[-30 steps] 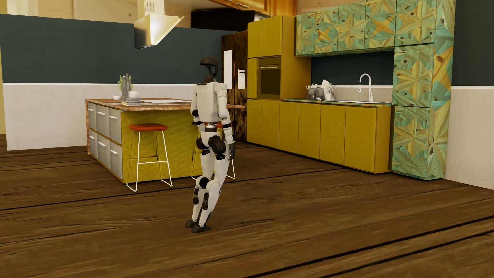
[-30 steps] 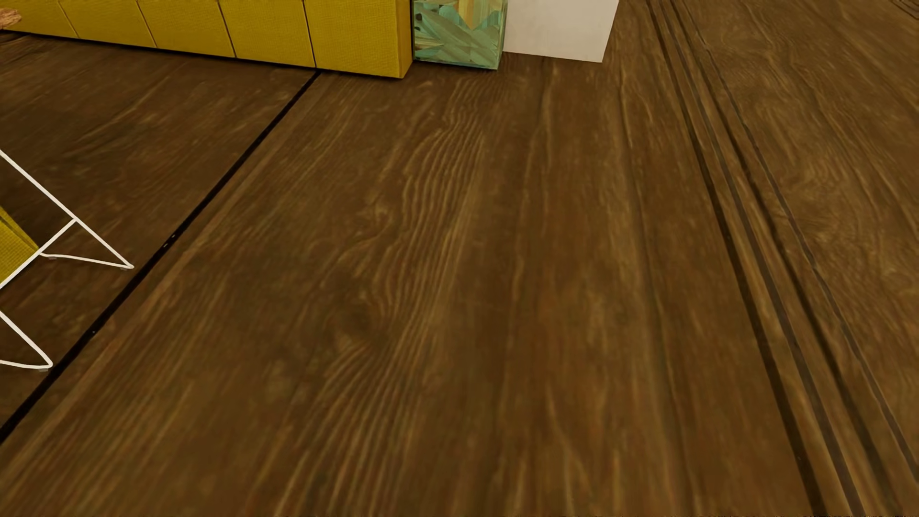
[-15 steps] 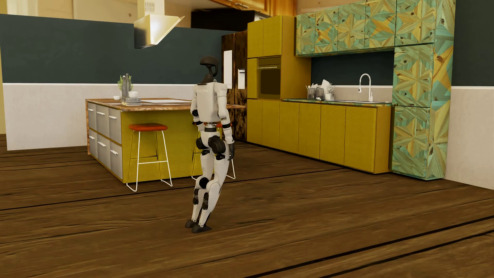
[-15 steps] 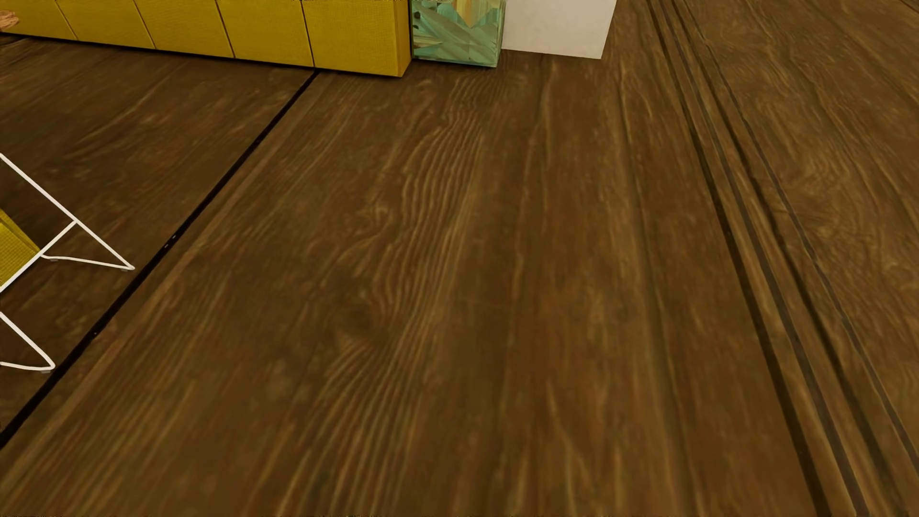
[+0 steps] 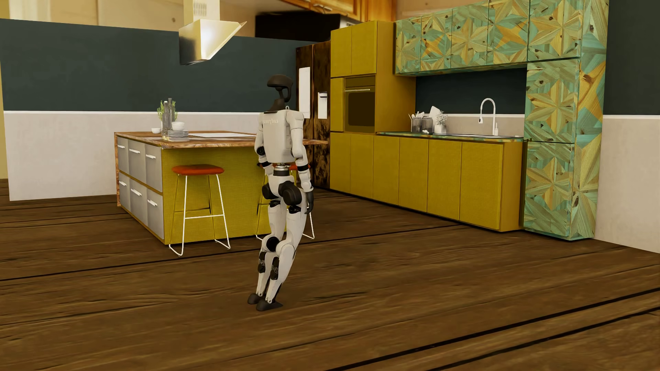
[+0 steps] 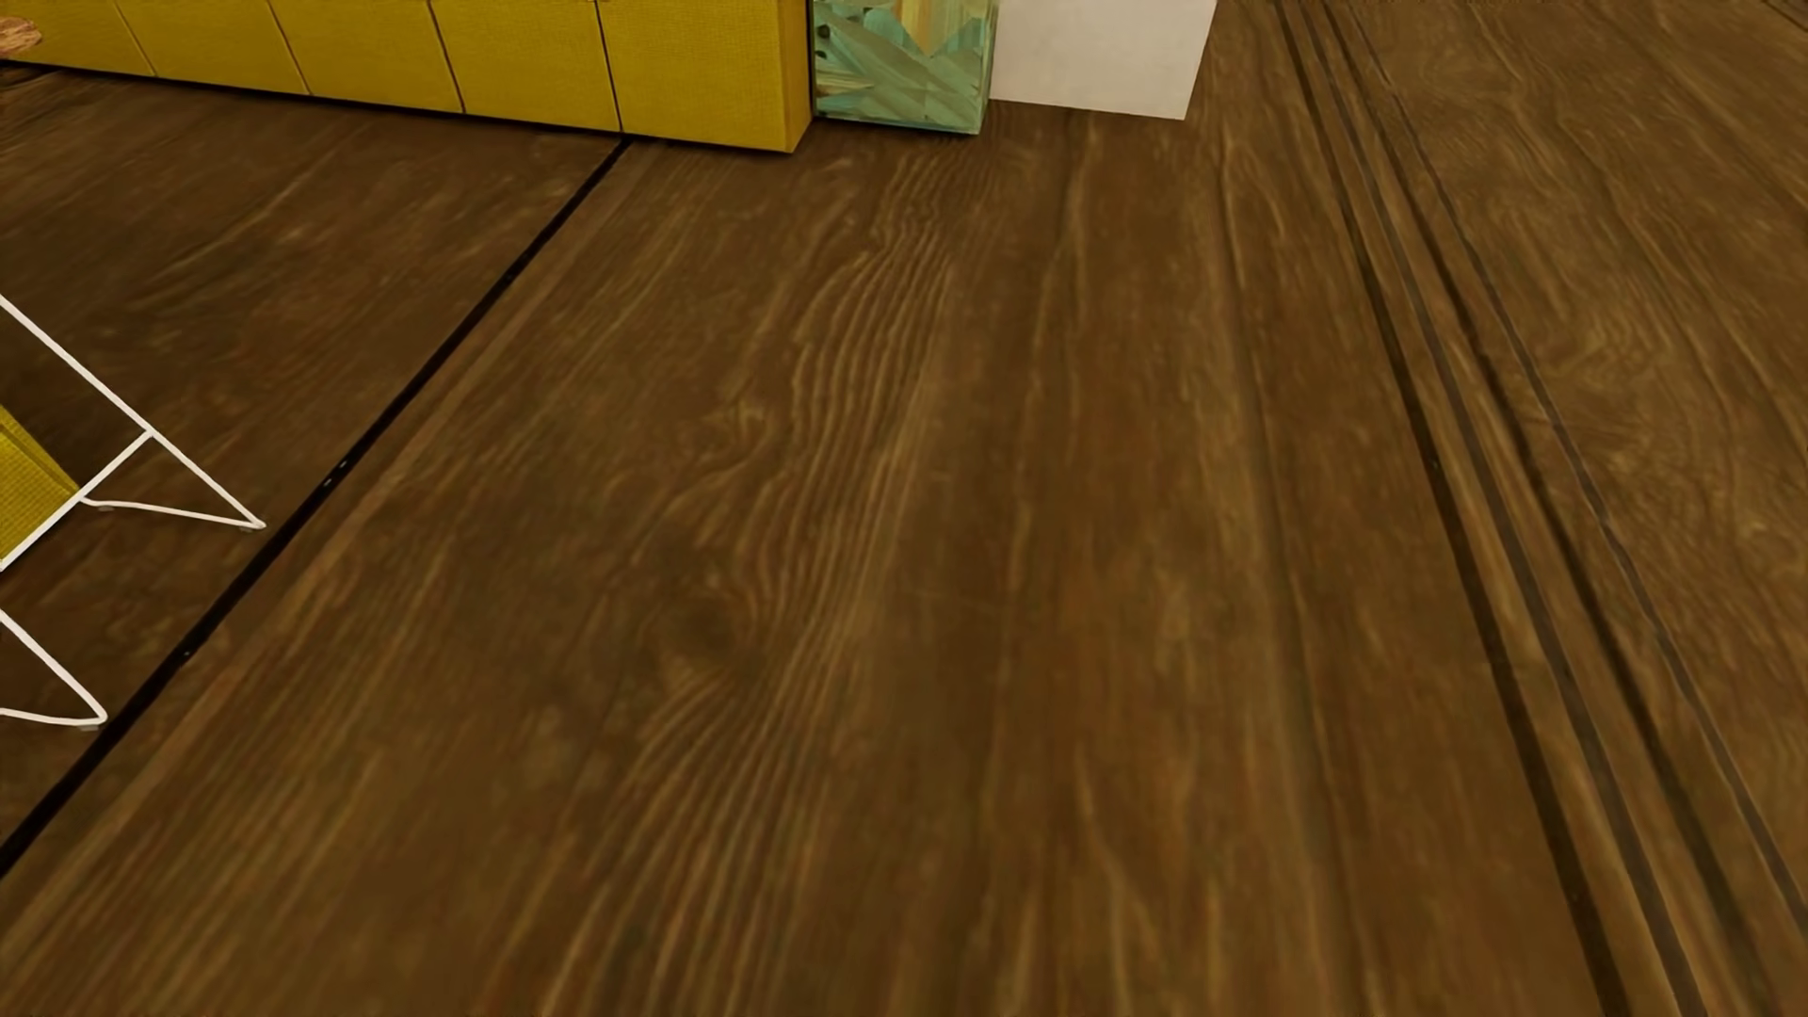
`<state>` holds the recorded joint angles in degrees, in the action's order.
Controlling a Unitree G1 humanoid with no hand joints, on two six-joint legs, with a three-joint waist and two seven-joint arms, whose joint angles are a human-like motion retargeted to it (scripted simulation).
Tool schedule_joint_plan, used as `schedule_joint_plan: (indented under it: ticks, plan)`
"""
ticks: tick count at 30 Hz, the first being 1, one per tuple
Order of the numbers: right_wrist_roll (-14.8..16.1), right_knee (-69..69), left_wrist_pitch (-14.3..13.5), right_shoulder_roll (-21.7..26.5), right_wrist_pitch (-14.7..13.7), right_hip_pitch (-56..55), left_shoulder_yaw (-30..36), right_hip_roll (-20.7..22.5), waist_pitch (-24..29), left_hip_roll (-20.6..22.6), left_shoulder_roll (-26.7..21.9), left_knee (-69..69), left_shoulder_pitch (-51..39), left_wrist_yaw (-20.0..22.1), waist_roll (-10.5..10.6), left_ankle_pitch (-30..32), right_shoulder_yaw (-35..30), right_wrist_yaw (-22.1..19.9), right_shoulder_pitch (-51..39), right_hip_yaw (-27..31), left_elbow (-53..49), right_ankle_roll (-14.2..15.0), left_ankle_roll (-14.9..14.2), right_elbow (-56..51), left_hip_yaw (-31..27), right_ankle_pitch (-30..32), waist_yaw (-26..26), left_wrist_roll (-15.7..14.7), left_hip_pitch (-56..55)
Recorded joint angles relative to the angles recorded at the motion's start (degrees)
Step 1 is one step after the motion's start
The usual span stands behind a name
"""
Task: Remain stationary
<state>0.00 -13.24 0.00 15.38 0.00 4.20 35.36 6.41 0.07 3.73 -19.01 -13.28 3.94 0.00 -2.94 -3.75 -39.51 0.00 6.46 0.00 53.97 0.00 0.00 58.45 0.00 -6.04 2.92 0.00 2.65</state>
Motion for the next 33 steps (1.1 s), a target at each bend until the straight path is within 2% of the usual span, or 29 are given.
schedule_joint_plan:
  ticks: [20, 33]
  plan:
    - [0.0, 0.66, 0.0, 0.32, 0.0, 0.6, 0.77, 0.35, -1.31, -0.28, 0.3, 0.25, 0.58, 0.0, 1.14, 0.35, 1.24, 0.0, 0.47, 0.0, 0.09, 0.0, 0.0, 0.59, 0.0, 0.21, -0.57, 0.0, 0.46]
    - [0.0, 0.17, 0.0, 0.46, 0.0, -0.22, 1.25, 0.19, -1.06, -0.35, -0.13, 0.15, 0.59, 0.0, 1.04, 0.63, 0.54, 0.0, 0.63, 0.0, -0.19, 0.0, 0.0, 0.83, 0.0, -0.13, -0.52, 0.0, -0.23]
